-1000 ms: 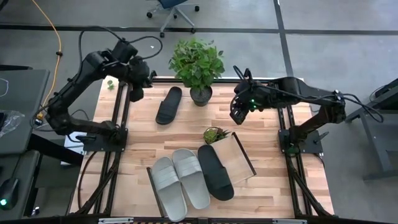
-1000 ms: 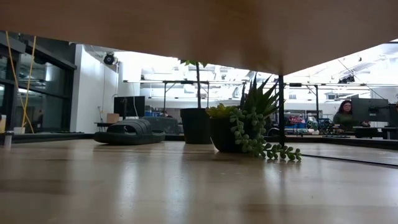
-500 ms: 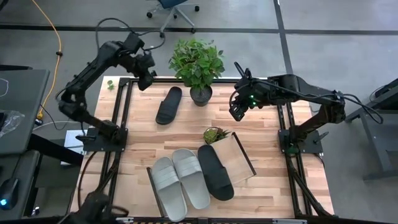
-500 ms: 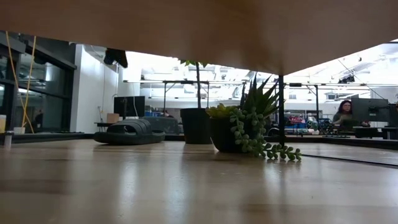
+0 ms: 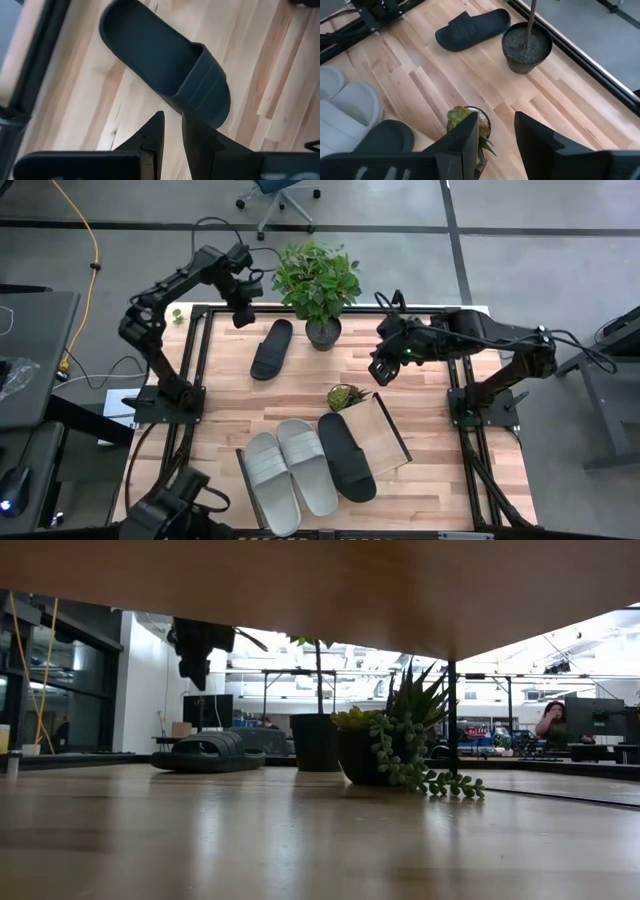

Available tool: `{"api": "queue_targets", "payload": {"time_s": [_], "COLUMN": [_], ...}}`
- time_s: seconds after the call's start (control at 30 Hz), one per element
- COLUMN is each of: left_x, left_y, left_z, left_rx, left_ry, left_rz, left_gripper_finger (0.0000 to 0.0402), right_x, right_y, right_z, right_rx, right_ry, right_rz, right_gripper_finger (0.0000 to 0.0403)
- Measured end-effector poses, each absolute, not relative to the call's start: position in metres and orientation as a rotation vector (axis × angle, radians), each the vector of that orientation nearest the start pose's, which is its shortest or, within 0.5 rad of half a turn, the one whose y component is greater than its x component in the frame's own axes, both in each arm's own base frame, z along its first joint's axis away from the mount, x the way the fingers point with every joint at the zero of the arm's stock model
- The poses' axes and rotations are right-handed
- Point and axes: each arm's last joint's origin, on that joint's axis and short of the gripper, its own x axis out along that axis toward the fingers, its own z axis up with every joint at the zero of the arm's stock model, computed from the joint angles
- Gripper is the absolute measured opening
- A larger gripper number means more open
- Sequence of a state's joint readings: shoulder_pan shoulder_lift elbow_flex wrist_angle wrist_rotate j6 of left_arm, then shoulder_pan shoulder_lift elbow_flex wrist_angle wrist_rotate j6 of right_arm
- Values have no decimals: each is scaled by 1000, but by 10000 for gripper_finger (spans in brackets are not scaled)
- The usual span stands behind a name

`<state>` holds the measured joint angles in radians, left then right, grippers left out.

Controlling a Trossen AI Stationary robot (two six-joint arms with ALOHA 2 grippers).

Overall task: Pick and place slides into the shelf
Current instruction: Put the black slipper on the shelf

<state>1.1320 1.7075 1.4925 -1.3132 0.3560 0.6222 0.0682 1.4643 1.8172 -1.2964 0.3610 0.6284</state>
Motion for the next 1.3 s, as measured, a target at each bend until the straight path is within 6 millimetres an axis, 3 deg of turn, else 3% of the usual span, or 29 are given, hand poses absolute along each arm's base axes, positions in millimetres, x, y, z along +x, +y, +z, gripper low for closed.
{"api": "queue_targets", "payload": {"time_s": [0.4, 0.7, 1.07, 1.3], "left_x": [153, 174, 179, 180], "left_y": [296, 295, 294, 295], "left_z": [244, 222, 221, 220], "left_rx": [-530, -529, -425, -360], "left_ry": [1186, 1201, 1147, 1147], "left_rz": [73, -47, -146, -164], "left_gripper_finger": [58, 62, 188, 199], "right_x": [257, 257, 257, 256], "right_y": [13, 14, 17, 20], "right_z": [430, 430, 430, 430], "right_rx": [388, 422, 419, 418], "right_ry": [794, 804, 808, 812], "right_rz": [-540, -519, -506, -493], "right_gripper_finger": [119, 119, 119, 119]}}
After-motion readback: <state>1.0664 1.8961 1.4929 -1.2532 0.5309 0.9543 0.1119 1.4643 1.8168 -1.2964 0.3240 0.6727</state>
